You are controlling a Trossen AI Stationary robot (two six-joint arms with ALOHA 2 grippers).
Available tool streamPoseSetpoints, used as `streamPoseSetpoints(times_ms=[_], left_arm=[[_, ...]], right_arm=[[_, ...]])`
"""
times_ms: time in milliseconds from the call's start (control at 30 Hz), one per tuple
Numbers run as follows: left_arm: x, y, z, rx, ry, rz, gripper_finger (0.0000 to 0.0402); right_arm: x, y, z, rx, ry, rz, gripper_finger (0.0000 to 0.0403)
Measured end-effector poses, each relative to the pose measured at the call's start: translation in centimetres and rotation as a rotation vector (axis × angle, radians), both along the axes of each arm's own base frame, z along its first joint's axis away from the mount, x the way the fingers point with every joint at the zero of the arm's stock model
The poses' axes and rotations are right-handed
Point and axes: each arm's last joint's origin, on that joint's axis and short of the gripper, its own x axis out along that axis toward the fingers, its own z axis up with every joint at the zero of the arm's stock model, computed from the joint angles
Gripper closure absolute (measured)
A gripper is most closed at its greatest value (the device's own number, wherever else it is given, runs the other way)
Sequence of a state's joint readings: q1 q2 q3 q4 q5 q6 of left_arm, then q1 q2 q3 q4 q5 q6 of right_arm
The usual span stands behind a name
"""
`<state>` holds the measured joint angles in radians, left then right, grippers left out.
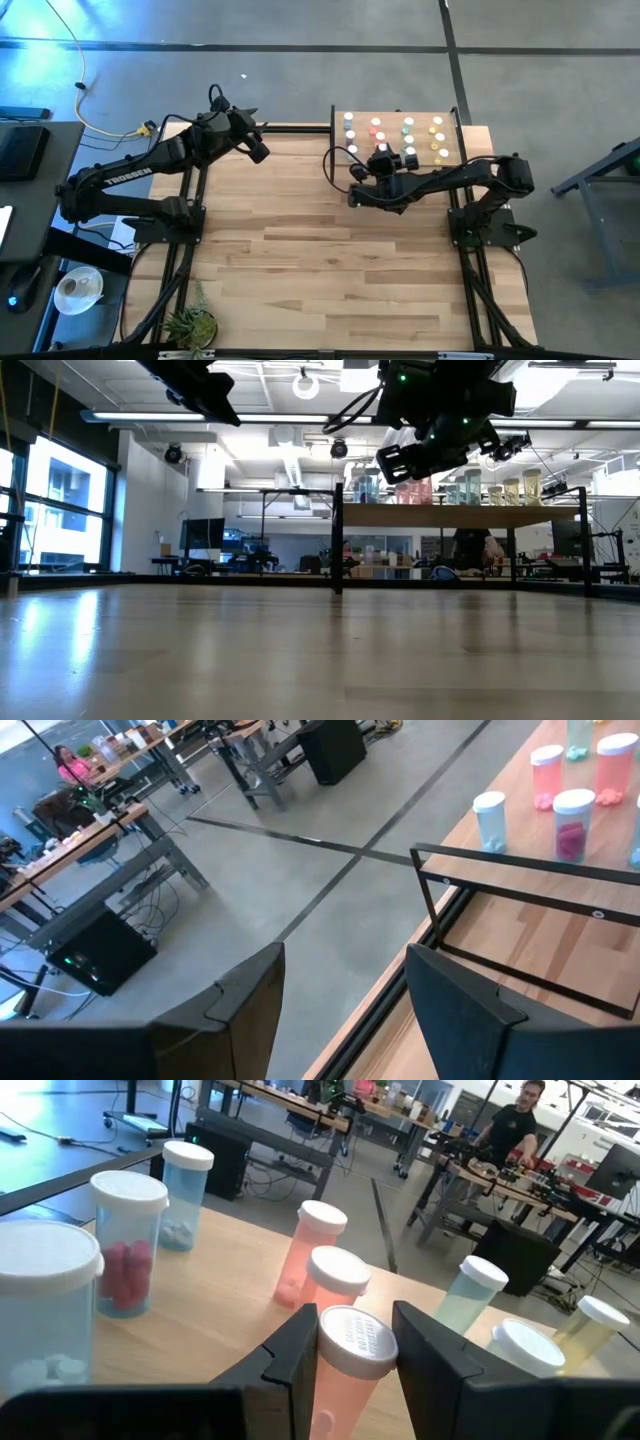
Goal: Pick and place medicine bottles onto shelf by color
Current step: Put the pink pill bottle on the shelf aligned with the pink bottle
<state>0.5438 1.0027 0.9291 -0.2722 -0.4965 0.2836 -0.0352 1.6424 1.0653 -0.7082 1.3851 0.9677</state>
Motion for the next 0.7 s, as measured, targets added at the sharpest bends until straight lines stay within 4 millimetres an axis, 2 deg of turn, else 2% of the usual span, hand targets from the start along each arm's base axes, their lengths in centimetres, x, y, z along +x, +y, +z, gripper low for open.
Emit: streamPoseSetpoints(times_ms=[267,500,700], left_arm=[[0.00,0.00,0.00,0.000,0.000,0.000,0.0202],[0.00,0.00,0.00,0.000,0.000,0.000,0.0202],[0.00,0.00,0.00,0.000,0.000,0.000,0.0202]], right_arm=[[0.05,0.08,0.04,-0.007,-0.003,0.001,0.0299],[0.06,0.10,0.01,0.003,-0.002,0.005,0.0264],[0.06,0.10,-0.05,0.007,-0.002,0.006,0.0258]])
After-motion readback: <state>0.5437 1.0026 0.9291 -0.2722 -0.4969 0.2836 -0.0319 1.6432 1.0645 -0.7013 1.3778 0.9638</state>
